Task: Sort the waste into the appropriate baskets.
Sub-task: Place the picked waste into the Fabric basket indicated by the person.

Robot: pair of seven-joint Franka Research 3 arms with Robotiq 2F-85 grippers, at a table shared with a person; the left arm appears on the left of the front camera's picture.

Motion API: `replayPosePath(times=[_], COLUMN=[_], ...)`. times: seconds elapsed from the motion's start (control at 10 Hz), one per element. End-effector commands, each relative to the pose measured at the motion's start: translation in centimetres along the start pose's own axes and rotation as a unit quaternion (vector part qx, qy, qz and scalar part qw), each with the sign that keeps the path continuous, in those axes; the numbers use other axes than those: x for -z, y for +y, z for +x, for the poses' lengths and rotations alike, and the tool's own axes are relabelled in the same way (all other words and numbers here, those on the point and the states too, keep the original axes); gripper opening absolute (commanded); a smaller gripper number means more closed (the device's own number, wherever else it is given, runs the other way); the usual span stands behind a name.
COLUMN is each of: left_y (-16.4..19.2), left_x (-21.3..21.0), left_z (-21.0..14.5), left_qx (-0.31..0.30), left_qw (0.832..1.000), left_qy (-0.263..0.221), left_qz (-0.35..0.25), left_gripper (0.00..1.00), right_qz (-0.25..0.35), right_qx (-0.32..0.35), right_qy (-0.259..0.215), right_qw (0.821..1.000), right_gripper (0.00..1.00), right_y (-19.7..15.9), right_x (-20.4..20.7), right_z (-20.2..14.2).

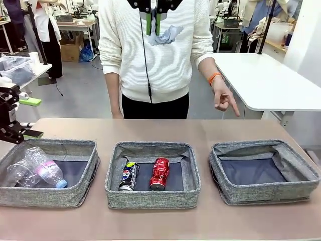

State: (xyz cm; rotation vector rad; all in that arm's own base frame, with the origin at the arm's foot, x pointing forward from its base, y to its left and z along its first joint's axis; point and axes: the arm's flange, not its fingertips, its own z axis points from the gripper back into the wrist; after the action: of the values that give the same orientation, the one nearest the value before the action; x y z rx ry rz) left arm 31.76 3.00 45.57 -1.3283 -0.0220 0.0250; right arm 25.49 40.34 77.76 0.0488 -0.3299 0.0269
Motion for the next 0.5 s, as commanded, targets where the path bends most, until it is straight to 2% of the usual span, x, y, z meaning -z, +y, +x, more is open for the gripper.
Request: replayPosePath(times=[0.0,0.4], left_y=[-0.11,-0.11], left_x=[-0.09,-0.09], left_z=[-0.39,-0.39], left_qx=[0.003,0.003], left_qw=[1.000,1.000], left_qy=[0.004,0.004], left_qz=[0.000,0.000], left_gripper=[1.00,1.00], right_qz=[-0.009,-0.009], right_qx=[0.015,0.015], right_qy=[-0.007,-0.007], right_qw=[1.000,1.000], right_gripper=[0.08,0.08], right_y=[-0.04,-0.04], right_x=[0.20,0.20], right_z=[-0.34,-0.34])
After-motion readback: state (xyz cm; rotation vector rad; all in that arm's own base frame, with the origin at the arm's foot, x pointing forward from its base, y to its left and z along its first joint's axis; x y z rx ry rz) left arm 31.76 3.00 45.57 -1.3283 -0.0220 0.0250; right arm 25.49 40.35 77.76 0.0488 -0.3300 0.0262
